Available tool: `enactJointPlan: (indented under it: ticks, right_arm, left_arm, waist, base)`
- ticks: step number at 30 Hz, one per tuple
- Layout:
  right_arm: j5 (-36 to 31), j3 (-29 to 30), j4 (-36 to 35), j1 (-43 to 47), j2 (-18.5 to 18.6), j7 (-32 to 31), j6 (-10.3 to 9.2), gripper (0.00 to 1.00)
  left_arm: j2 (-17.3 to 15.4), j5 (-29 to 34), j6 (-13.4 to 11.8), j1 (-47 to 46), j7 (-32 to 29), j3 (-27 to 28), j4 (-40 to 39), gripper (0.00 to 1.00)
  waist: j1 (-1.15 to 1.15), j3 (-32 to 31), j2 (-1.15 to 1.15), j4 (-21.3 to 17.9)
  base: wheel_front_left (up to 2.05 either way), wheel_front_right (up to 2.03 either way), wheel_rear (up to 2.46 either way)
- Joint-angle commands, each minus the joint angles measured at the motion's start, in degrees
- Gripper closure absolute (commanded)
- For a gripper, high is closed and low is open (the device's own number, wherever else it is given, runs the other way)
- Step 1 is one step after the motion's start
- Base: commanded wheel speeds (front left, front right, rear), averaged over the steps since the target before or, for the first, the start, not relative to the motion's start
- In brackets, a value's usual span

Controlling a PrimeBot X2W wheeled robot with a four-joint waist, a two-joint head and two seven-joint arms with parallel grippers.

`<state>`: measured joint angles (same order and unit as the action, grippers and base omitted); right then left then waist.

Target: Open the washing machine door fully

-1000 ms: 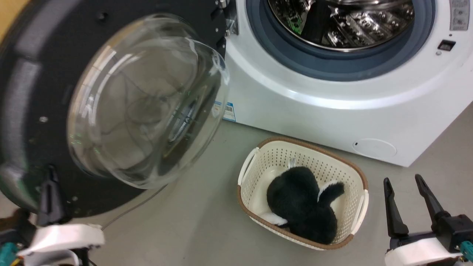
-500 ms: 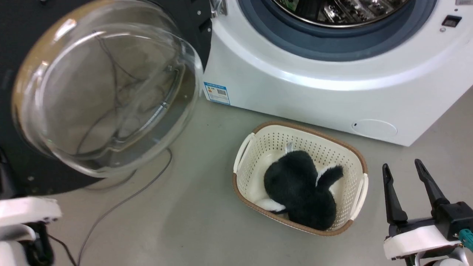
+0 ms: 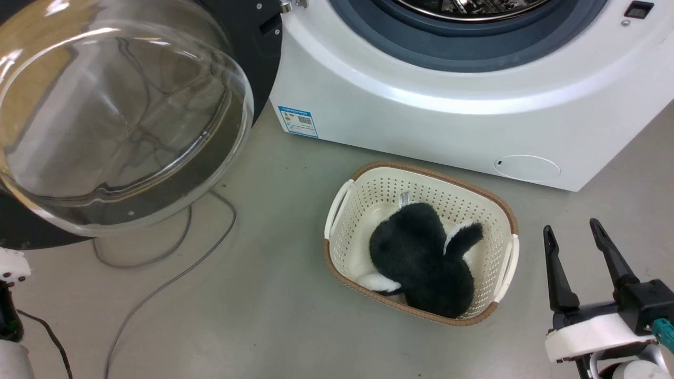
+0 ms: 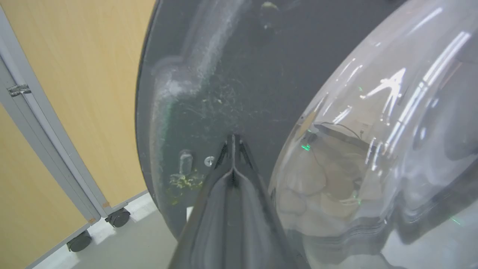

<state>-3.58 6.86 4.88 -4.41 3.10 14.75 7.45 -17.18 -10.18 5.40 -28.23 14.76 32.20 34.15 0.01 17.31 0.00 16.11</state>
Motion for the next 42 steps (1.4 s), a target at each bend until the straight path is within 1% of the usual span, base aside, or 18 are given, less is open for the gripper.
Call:
enactJointPlan:
  ticks: [1,4,8,11,15,23,31,36,42]
  right_arm:
    - [-0.28,-0.16,0.00,-1.24,0.07,0.25,0.03,0.00]
    - [-0.30,-0.41,0.18,-1.52,0.05,0.25,0.03,0.00]
    - [-0.26,-0.01,0.10,-1.49,0.01,0.25,0.03,0.00]
    - [-0.19,0.28,0.26,-0.97,-0.03,0.25,0.03,0.00]
    - [0.07,0.83,0.36,0.00,-0.11,0.25,0.03,0.00]
    - [1.39,0.63,0.88,1.98,-0.20,0.25,0.03,0.00]
    - [3.60,0.26,1.22,4.81,-0.22,0.25,0.03,0.00]
    - [4.63,0.15,1.46,6.28,-0.22,0.25,0.03,0.00]
    - [5.41,0.16,1.28,7.13,-0.22,0.25,0.03,0.00]
  left_arm:
    - [-0.65,0.18,0.32,-1.25,0.24,0.10,1.08,1.00]
    - [-2.13,0.22,0.46,-2.95,0.24,0.21,4.96,1.00]
    - [-3.42,0.61,0.65,-4.28,0.24,0.17,7.40,1.00]
    - [-3.83,0.92,0.83,-4.42,0.24,0.16,8.03,1.00]
    - [-3.39,1.66,1.17,-3.43,0.24,-0.42,7.39,1.00]
    - [-0.64,3.02,1.67,1.55,0.24,-1.47,1.48,1.00]
    - [2.25,4.17,1.99,8.91,0.24,-4.50,-7.04,1.00]
    - [5.23,4.76,2.06,14.20,0.24,-8.49,-13.36,1.00]
    - [8.60,4.96,2.07,19.91,0.24,-14.51,-20.20,1.00]
  waist:
    - [-0.01,-0.02,0.00,-0.11]
    - [-0.01,-0.03,0.00,-0.63]
    - [-0.01,-0.52,0.00,-0.98]
    - [-0.01,-1.55,0.00,-1.04]
    - [-0.01,-3.40,0.00,-0.66]
    - [-0.01,-8.94,0.00,-0.36]
    - [-0.01,-14.41,0.00,-0.70]
    - [-0.01,-17.14,0.00,-1.39]
    - [-0.01,-18.45,0.00,-2.89]
  base:
    - [0.00,0.00,0.00]
    - [0.00,0.00,0.00]
    - [0.00,0.00,0.00]
    - [0.00,0.00,0.00]
    - [0.00,0.00,0.00]
    - [0.00,0.00,0.00]
    - [0.00,0.00,0.00]
    - [0.00,0.00,0.00]
    - [0.00,0.00,0.00]
